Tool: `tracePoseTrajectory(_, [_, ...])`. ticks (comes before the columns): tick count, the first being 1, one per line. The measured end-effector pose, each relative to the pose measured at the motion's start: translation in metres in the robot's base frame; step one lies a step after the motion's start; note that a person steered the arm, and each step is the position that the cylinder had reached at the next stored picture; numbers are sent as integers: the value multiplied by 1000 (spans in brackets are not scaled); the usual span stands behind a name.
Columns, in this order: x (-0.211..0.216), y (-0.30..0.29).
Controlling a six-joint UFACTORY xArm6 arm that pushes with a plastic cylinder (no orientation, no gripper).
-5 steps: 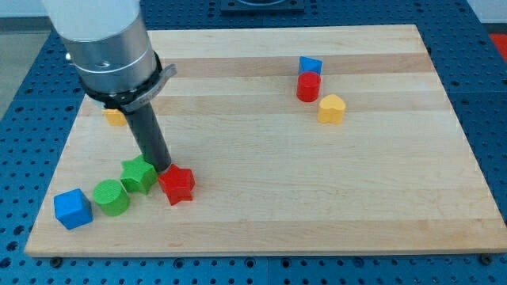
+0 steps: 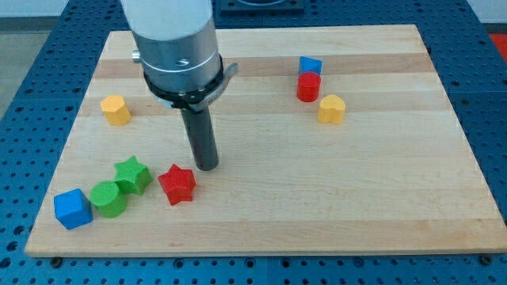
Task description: Slide the red star to the right of the green star
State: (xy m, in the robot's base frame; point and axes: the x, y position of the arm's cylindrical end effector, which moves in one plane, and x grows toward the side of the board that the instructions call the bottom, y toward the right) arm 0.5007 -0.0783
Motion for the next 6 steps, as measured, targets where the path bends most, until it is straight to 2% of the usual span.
tracePoseTrajectory(6, [23,1])
